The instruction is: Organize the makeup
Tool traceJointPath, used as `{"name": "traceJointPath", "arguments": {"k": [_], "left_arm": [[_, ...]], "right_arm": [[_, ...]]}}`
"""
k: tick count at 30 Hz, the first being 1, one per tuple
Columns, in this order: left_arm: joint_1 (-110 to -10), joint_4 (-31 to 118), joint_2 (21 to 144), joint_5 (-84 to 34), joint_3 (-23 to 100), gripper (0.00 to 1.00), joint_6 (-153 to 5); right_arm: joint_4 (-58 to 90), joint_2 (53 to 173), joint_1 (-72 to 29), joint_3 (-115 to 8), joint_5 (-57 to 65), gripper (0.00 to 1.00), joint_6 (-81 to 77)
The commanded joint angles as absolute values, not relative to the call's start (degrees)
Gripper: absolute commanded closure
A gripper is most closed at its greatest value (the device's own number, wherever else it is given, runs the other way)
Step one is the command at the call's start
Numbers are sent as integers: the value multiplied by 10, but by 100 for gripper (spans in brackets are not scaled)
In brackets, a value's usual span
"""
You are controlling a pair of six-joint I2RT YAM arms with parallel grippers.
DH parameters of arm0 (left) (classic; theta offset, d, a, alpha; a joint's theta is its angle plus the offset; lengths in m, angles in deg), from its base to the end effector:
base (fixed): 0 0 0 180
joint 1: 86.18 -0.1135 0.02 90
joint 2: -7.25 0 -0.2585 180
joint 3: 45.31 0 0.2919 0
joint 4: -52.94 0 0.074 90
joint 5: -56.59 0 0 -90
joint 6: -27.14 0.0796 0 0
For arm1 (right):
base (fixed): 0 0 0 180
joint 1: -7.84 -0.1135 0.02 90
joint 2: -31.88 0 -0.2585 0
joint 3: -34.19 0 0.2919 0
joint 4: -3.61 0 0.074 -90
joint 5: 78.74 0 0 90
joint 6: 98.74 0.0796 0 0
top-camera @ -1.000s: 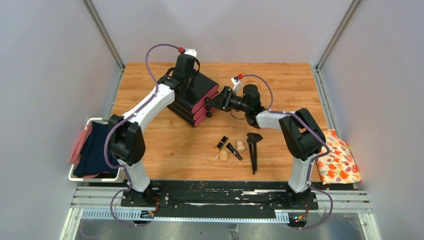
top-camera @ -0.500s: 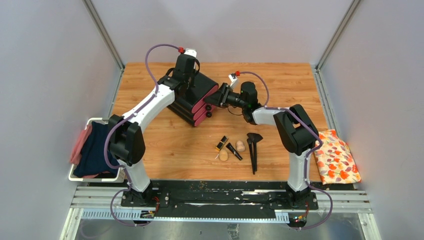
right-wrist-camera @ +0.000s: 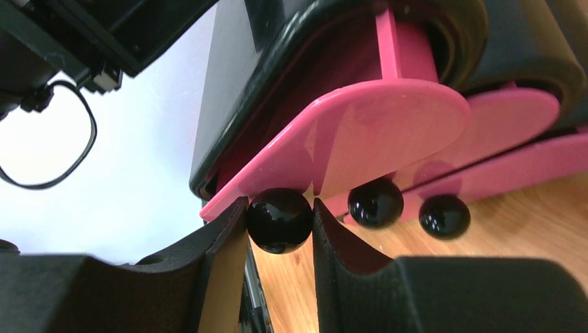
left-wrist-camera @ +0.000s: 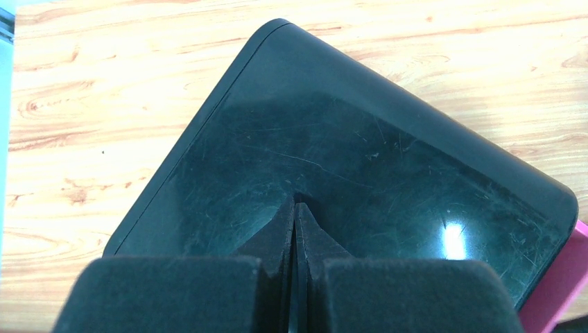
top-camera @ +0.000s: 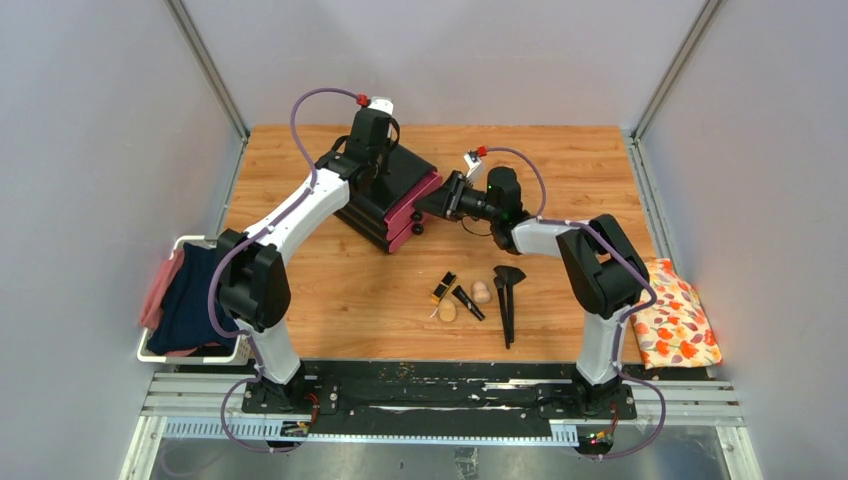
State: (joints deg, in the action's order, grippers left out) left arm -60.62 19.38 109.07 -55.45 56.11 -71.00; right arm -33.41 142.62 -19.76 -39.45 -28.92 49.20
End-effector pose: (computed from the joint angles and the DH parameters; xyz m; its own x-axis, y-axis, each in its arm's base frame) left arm 0.4526 -0.1834 0.2819 -0.5157 0.1012 -0.8508 0.0466 0.9948 0.0901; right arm 0.4009 0.2675 0.1790 -0.7852 0.3201 -0.5300 -0.4903 0.2013 0.8480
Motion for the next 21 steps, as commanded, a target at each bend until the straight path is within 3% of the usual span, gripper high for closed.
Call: {"name": "traceJointPath", "arguments": {"k": [1,21], "left_arm": [[-608,135,1098,-538,542,100,-718],[-609,130,1093,-538,540,100,-719]], "right_arm": [[-321,1361,-190,-346,-288,100,466],[-101,1255,-187,-325,-247,100,352]]}}
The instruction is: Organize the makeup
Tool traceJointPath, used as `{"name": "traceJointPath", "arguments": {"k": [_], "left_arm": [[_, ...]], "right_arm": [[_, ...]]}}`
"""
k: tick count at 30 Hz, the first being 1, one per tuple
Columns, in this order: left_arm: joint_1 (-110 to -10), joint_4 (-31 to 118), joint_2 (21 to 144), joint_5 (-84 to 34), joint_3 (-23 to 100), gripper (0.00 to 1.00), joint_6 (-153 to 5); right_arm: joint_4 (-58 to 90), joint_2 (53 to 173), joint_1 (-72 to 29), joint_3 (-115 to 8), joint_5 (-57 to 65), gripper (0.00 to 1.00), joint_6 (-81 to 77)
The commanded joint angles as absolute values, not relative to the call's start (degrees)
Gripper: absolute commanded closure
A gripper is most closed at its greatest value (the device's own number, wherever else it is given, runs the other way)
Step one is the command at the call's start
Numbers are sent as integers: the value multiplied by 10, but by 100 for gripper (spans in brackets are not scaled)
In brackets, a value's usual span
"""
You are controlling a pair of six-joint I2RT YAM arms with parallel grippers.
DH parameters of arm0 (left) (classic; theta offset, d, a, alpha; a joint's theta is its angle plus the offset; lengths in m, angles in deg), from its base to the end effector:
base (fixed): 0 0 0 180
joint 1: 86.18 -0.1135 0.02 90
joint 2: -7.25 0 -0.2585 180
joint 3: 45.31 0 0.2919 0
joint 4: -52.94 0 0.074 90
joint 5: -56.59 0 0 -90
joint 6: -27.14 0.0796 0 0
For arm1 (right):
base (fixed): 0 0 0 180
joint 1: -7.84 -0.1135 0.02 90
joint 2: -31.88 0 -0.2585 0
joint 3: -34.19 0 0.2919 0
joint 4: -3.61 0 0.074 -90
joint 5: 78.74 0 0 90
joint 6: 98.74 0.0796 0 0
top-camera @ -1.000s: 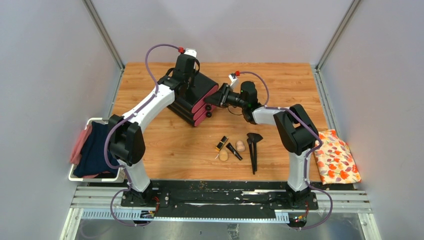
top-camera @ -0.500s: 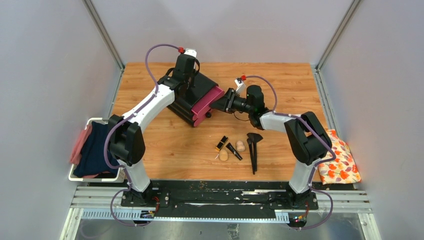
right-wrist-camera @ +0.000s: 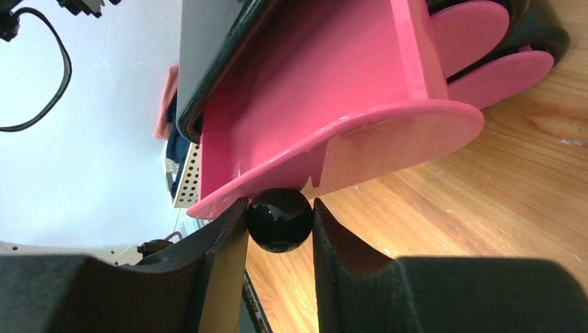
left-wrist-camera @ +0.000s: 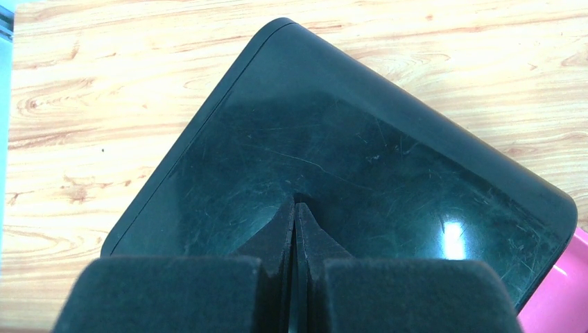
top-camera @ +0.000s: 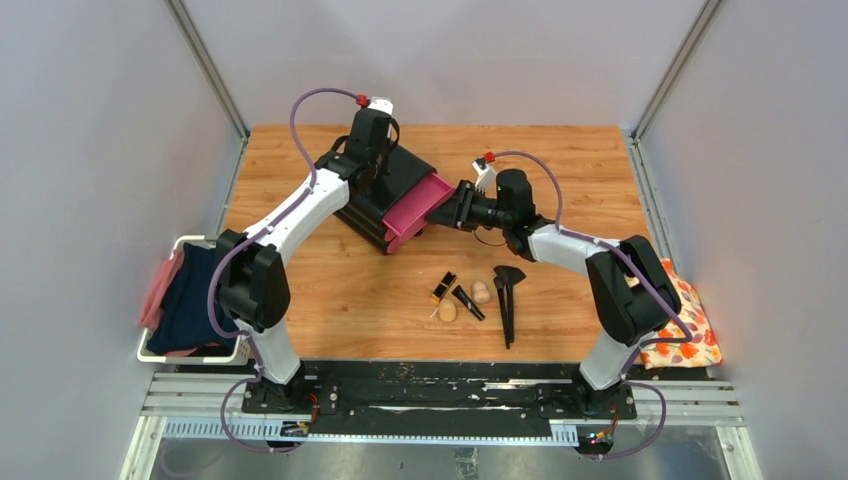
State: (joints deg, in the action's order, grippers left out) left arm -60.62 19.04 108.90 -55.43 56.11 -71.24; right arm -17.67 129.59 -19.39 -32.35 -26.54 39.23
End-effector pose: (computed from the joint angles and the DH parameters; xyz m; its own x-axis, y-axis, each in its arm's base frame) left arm 0.4517 -0.1830 0.2826 -0.5182 0.0981 -0.8496 0.0450 0.9952 0.0875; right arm 0.3683 0.2444 0.1951 -0.7696 0.2640 -0.5814 -0.4881 0.3438 0.8022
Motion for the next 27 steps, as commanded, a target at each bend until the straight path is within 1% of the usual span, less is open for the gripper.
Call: {"name": "traceJointPath", "arguments": {"k": [1,5,6,7,8,11,12,14,15,16,18,19,25,27], "left_arm": [[-608,130,1092,-539,541,100,-718],[-609,132,1096,-535,542,100,-721],[-609,132,1097,-534,542,100,-722],[-609,131,1098,-533,543,100,-722],[-609,131,1099,-533,544,100,-722],[-608,130,1098,-534,543,100,-720],[-608,130,1097,-536,543,100,-719],[-608,130,1096,-538,543,100,-717],[-609,130,1096,-538,544,100,-717],[-609,130,1097,-538,544,100,-717],[-609,130,1099,-537,545,100,-717],[-609,130,1100,-536,547,100,-717],[-609,129,1099,-537,546,100,-716],[-609,131,1098,-537,546,100,-717]], "right_arm": [[-86,1248,-187,-325,-243,100,341],[-54,1245,-187,-333,-247,100,320],[-46,1250,-187,-339,-251,99,318],[-39,1255,-187,-346,-256,95,316],[-30,1259,-187,-352,-258,89,313],[-4,1265,-187,-363,-252,58,302],[6,1265,-187,-367,-250,52,298],[22,1264,-187,-375,-252,42,289],[31,1259,-187,-378,-250,35,283],[40,1253,-188,-380,-247,34,277],[63,1234,-188,-382,-221,28,261],[80,1223,-187,-385,-210,27,254],[238,1132,-189,-395,-104,28,182],[291,1101,-190,-395,-67,31,161]]}}
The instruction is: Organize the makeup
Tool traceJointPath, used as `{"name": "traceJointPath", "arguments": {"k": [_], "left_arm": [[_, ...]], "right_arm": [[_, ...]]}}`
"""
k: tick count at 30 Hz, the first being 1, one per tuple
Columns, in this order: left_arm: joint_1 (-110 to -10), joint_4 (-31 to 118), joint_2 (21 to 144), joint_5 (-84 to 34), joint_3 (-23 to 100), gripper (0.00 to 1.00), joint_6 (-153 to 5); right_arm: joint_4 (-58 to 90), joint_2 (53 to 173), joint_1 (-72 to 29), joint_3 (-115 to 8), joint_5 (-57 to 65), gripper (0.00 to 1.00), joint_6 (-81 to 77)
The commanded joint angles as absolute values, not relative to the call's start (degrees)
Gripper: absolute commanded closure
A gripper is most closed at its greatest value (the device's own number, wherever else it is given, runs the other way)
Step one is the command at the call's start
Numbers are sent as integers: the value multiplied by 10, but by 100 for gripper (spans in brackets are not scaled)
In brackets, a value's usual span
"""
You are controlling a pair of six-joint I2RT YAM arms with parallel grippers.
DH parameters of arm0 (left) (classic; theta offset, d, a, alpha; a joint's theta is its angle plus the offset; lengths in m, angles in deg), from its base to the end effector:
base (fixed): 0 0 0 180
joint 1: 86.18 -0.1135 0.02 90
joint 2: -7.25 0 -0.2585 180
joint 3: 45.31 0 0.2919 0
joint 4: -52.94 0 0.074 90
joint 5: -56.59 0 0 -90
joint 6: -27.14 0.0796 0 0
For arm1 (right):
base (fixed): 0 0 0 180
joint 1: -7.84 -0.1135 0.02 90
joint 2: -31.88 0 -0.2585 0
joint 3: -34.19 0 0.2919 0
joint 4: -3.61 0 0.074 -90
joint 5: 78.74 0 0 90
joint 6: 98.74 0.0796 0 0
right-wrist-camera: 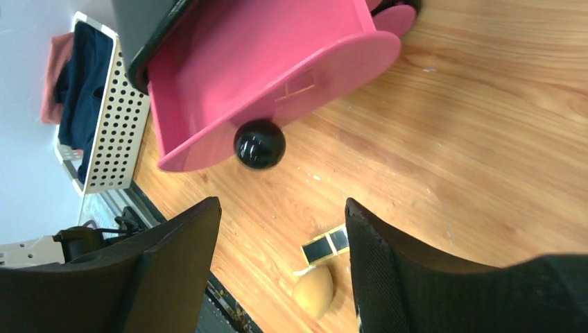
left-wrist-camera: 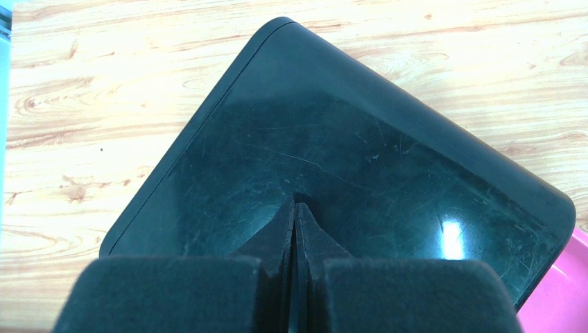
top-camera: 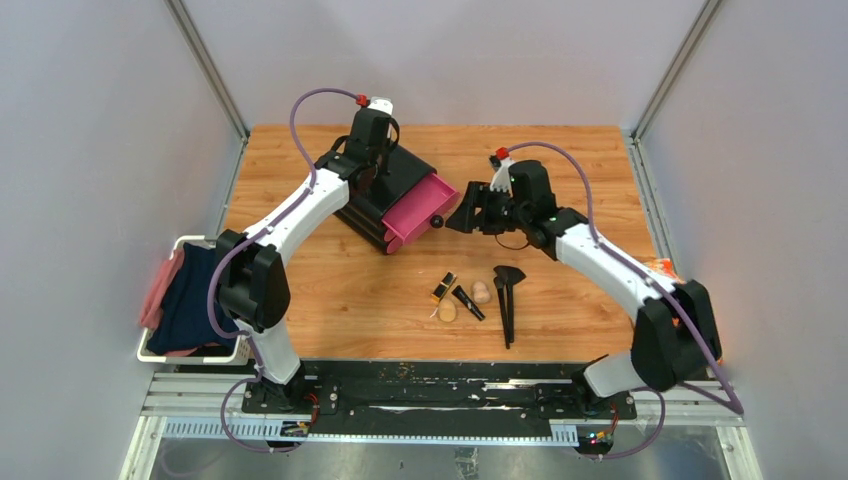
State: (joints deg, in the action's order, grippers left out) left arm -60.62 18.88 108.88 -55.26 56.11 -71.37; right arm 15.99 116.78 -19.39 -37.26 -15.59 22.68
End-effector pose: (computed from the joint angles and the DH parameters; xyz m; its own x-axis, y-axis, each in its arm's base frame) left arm 0.4514 -0.1831 0.2824 -0.5206 0.0967 -0.8483 0.0465 0.9953 0.0850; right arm 0.3494 0.2202 0.2399 -0.7319 0.1465 -0.6655 -0.4549 0.6222 0.6372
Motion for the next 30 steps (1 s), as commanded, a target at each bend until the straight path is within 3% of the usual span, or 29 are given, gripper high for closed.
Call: {"name": "traceJointPath", "arguments": {"k": [1,5,10,18,30], "left_arm": [[-609,131,1099,-537,547,100,-717],[-608,132,1099,-533,549,100,-721],[-608,133,1100,-521,548,100,-728],[-608,133,1092,-515,547,100,-730],[-608,140,1091,-511,534,100,-730]], "right_arm": [[320,1090,-191,-397,-50,32,147],[429,1071,-203,-386,16,42,118],[433,1055,-239,-309,38,60,143],[380,1064,-294,-210,64,58,197],[361,1127,-295,-239,80,55,187]]}}
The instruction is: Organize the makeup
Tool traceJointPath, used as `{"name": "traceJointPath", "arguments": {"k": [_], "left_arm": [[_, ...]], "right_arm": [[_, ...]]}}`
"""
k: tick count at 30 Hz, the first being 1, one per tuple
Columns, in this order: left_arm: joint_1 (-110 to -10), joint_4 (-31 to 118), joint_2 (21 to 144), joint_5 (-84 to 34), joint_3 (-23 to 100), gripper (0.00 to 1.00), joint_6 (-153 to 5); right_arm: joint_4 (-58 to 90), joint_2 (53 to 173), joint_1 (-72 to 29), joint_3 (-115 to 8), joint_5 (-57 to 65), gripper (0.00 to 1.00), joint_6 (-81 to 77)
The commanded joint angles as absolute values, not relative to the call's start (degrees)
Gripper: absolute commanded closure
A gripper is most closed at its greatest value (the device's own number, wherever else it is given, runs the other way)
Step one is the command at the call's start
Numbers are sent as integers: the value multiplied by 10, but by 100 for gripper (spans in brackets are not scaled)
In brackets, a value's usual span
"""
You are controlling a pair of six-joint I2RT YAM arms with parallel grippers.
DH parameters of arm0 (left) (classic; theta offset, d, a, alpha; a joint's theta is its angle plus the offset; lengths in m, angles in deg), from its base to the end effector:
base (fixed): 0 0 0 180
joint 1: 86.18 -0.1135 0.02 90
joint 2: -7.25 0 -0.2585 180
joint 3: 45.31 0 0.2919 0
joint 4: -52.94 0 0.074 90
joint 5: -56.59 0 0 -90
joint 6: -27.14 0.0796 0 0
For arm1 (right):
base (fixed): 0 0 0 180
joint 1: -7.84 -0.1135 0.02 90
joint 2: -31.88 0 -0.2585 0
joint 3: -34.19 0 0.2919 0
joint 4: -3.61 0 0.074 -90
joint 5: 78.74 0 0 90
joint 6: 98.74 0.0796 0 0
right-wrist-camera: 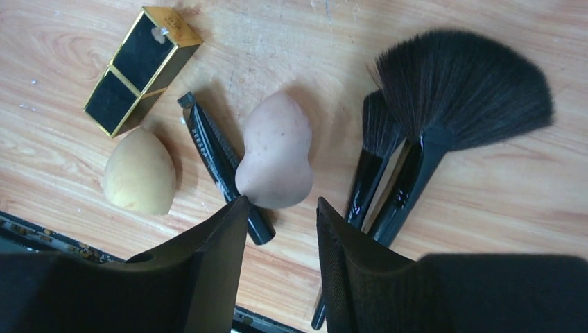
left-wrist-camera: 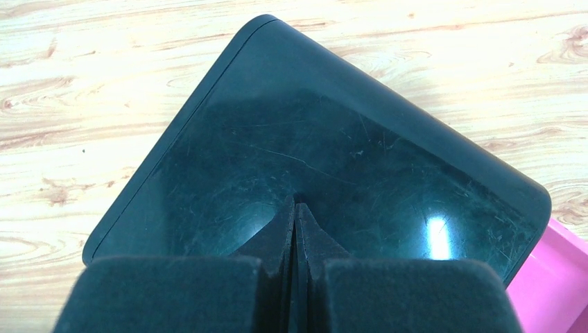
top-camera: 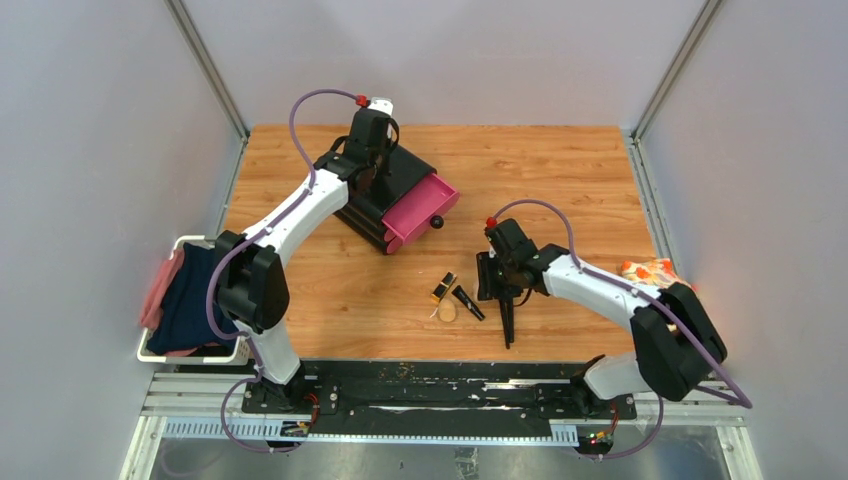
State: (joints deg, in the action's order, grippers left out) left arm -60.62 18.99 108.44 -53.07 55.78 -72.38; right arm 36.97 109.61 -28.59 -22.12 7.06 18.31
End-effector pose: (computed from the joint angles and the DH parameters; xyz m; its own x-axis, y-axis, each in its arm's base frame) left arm 0.4495 -0.1853 0.2832 -0.5238 0.0779 -0.8483 0.0692 0.9964 0.0487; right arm 0.2582 0.1978 0.1342 -0.8702 -0.0786 -0.4864 -0.2588 0.9129 0.3156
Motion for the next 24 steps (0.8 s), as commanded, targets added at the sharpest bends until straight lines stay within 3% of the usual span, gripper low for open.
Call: {"name": "traceJointPath", "arguments": {"k": [1,4,7,13,24], "left_arm": [[-608,140,1091,-511,534,100,-729],[-608,140,1091,-515,534,100,-727],[-608,139,1092,-515,534,100,-726],[-608,140,1089,-514,533,100,-727],[-608,139,1087,-513,535,100,-729]], "right_arm": [[357,1134,-295,-238,77,55,188],[338,1150,-295,-231,68,55,191],[327,1162,-295,-227,64,63,195],[345,1144,-295,-243,74,99,192],[443,1017,-295,-344,129,100,170]]}}
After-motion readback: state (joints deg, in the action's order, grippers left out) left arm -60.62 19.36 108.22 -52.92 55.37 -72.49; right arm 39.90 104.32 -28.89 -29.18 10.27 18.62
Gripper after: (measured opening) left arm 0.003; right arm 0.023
